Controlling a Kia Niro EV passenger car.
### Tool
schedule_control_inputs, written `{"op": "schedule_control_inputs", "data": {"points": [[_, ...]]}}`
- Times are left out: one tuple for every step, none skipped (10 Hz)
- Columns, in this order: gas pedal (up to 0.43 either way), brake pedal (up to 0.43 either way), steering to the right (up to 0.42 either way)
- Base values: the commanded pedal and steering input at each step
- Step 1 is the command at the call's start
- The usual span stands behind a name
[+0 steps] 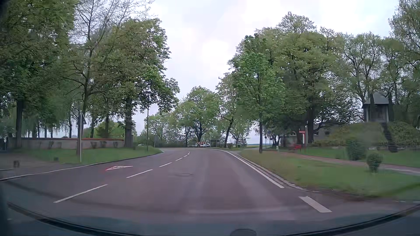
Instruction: Follow the waypoints while adhering to traffic rules and regulations
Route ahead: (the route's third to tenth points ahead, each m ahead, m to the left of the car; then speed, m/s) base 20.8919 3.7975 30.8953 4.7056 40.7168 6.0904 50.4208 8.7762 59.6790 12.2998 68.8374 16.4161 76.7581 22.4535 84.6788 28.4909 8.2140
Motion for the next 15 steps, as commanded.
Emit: {"op": "schedule_control_inputs", "data": {"points": [[0.189,0.000,-0.016],[0.189,0.000,-0.015],[0.189,0.000,-0.014],[0.189,0.000,-0.014],[0.189,0.000,-0.014],[0.189,0.000,-0.013],[0.189,0.000,-0.012],[0.189,0.000,-0.012],[0.189,0.000,-0.012],[0.177,0.000,-0.012],[0.169,0.000,-0.012],[0.150,0.000,-0.012],[0.138,0.000,-0.012],[0.130,0.000,-0.012],[0.130,0.000,-0.012]]}}
